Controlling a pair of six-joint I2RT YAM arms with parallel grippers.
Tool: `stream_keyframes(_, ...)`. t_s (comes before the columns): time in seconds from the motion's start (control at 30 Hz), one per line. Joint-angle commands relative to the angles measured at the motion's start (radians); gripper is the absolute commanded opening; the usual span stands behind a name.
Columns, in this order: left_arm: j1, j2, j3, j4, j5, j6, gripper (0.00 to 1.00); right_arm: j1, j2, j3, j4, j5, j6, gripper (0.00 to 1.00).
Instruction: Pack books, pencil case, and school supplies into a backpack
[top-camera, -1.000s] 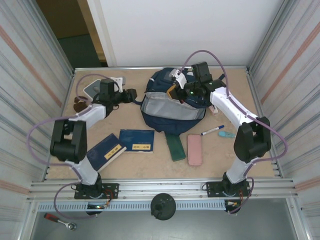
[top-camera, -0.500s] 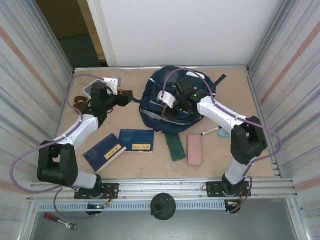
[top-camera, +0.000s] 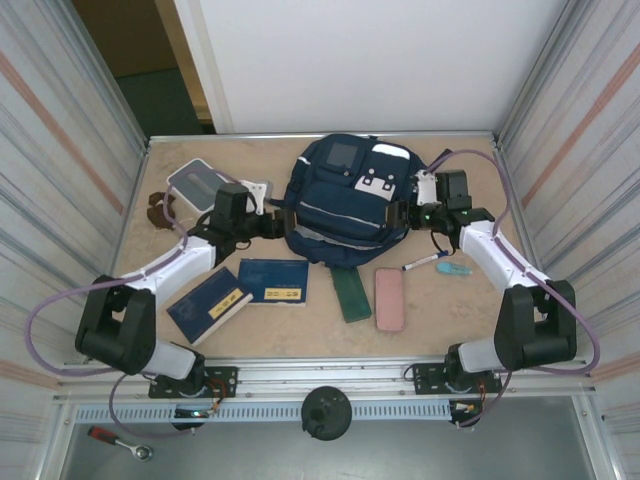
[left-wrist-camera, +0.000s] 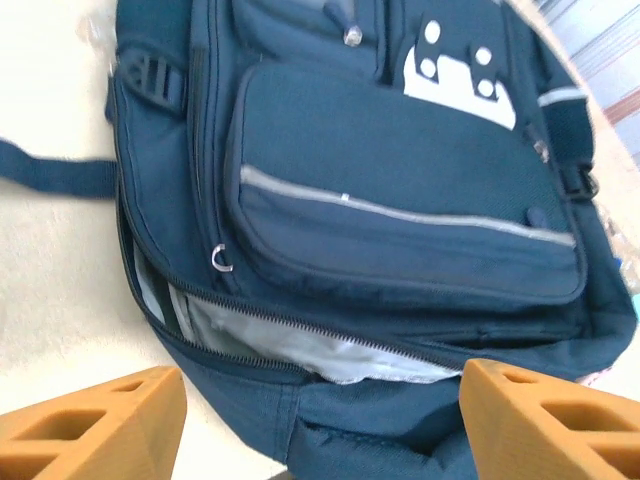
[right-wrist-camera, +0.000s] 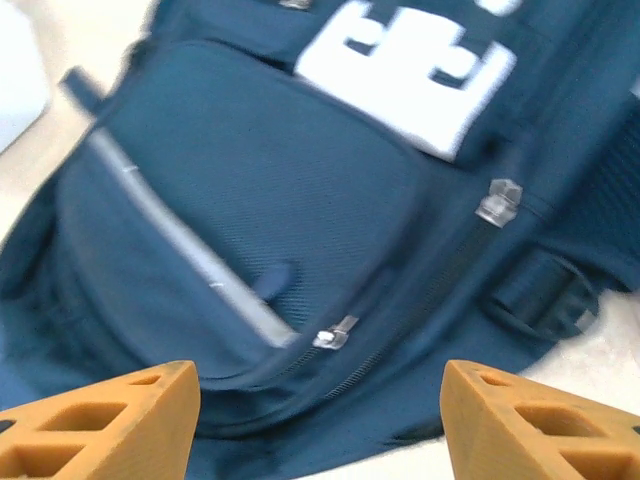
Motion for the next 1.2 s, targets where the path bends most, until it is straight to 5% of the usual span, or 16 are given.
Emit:
stream_keyframes(0.0, -0.047, 0.029, 0.061, -0.030, 0.032, -0.009, 0.74, -0.011, 0.053, -0.028, 0.057, 0.056, 0.196, 0.64)
stream_keyframes(0.3, -0.077, 0.223, 0.187, -0.083, 0.100, -0.024, 0.73, 0.017, 0.308, 0.117, 0.156, -0.026, 0.265, 0.62)
stream_keyframes(0.7, -0.118, 0.223, 0.189, -0.074, 0.138, -0.028, 0.71, 0.061, 0.613, 0.560, 0.086, -0.084, 0.250, 0.59)
stream_keyframes(0.93, -0.132, 0.142, 0.192, -0.117, 0.071, 0.006, 0.72, 0.043, 0.430, 0.482, -0.043, 0.077, 0.120, 0.62)
stream_keyframes(1.17, -0.127, -0.035, 0.079, -0.150, -0.178, 0.018, 0.74, 0.160, 0.142, 0.213, -0.122, 0.252, 0.038, 0.73)
